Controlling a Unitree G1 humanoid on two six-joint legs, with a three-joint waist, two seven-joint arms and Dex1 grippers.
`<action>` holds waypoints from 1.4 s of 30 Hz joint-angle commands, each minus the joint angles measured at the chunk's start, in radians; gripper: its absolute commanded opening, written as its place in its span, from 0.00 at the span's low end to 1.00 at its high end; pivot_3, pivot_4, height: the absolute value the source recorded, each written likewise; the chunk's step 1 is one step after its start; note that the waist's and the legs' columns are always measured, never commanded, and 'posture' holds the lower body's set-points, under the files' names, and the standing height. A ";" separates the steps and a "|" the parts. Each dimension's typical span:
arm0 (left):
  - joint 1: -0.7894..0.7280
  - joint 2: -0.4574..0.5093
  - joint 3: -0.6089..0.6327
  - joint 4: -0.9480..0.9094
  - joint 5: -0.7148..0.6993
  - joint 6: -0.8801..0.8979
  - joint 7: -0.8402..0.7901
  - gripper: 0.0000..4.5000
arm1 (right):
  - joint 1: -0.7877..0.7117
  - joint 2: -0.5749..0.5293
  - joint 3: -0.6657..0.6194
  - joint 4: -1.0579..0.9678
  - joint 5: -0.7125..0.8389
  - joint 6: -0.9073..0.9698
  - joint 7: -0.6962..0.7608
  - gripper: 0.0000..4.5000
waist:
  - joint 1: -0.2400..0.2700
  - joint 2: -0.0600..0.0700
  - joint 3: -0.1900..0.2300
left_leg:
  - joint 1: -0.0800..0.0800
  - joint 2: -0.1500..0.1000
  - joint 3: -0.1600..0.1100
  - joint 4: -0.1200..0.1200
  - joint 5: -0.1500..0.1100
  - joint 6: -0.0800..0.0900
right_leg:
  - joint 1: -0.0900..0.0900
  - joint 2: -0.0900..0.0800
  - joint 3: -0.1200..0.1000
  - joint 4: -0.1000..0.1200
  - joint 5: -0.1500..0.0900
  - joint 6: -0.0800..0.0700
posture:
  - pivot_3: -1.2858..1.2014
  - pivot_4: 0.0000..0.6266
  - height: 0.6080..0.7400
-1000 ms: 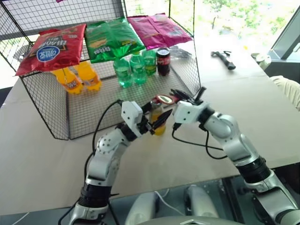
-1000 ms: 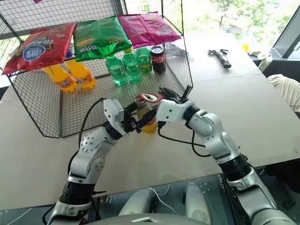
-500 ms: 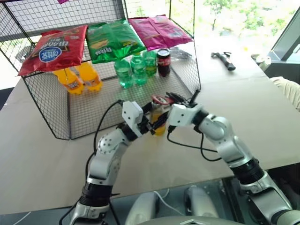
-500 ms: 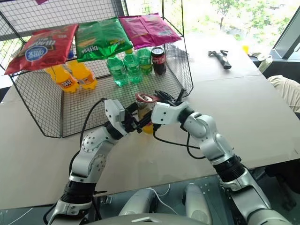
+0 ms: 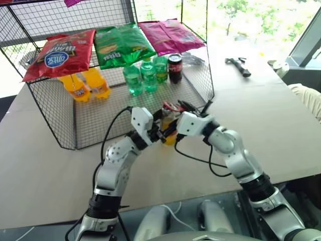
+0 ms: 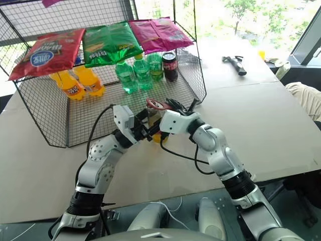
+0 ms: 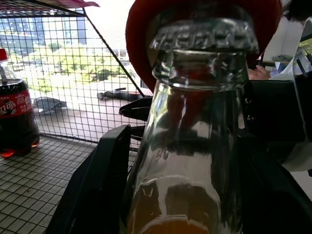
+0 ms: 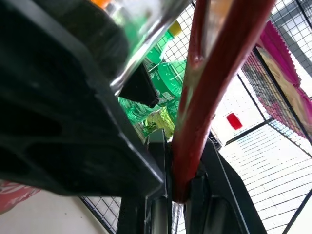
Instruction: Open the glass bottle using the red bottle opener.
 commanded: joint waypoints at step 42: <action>-0.016 -0.022 -0.009 0.040 -0.003 0.004 -0.013 0.53 | -0.216 -0.071 -0.110 -0.091 -0.016 -0.062 0.034 0.00 | -0.001 0.002 0.004 | -0.003 0.001 -0.002 -0.004 0.000 0.000 | -0.003 0.000 -0.001 -0.004 0.000 0.000 | 0.52 0.24 1.00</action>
